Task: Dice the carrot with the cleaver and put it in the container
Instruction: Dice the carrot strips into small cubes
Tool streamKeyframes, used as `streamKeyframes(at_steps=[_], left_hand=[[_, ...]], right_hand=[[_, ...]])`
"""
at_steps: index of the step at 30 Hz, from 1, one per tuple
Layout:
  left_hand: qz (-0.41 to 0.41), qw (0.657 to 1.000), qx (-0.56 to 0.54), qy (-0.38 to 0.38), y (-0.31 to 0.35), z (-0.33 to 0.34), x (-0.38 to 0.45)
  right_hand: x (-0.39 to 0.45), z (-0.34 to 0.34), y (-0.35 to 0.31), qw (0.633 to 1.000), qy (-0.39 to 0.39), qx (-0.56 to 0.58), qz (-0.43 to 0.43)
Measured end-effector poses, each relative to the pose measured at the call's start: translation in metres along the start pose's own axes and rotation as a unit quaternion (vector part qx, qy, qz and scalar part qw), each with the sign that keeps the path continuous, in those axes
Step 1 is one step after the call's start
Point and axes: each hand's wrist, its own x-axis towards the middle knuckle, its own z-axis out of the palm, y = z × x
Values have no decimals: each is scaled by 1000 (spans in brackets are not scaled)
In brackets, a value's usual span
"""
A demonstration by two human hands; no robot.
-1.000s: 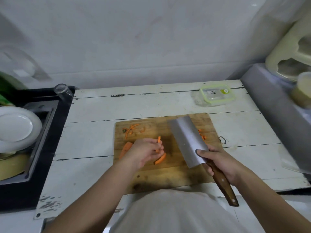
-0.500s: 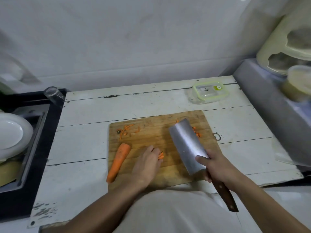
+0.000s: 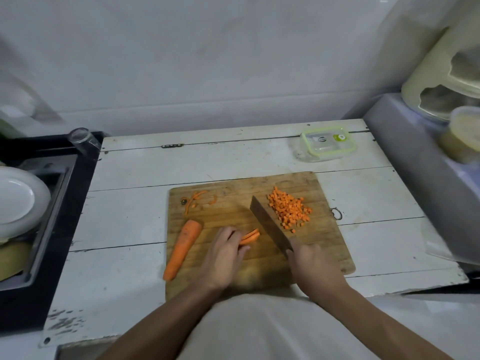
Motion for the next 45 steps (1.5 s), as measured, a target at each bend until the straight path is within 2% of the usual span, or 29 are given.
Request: streamKeyframes(at_steps=[4, 9, 12, 22, 26, 30, 34, 38, 45], left_hand=[[2, 1000, -16, 4, 5, -1, 2], [27, 1000, -6, 10, 3, 2, 2], [34, 999, -7, 9, 5, 5, 3], [31, 999, -19, 25, 7, 7, 3], [28, 999, -15, 34, 6, 9, 5], [54, 998, 1, 37, 6, 6, 2], [28, 999, -15, 9, 6, 1, 2], [21, 1000, -2, 12, 2, 6, 1], [23, 999, 29, 22, 5, 6, 3]], right_hand=[[-1, 3, -8, 999, -23, -16, -28], [-1, -4, 0, 999, 18, 28, -9], [-5, -9, 1, 999, 18, 11, -29], [-12, 3, -6, 994, -58, -82, -33], [6, 7, -18, 994, -37, -86, -54], [10, 4, -20, 998, -23, -56, -30], [-6, -1, -9, 998, -34, -39, -35], [-15, -2, -10, 994, -51, -66, -65], [0, 4, -26, 995, -57, -76, -42]])
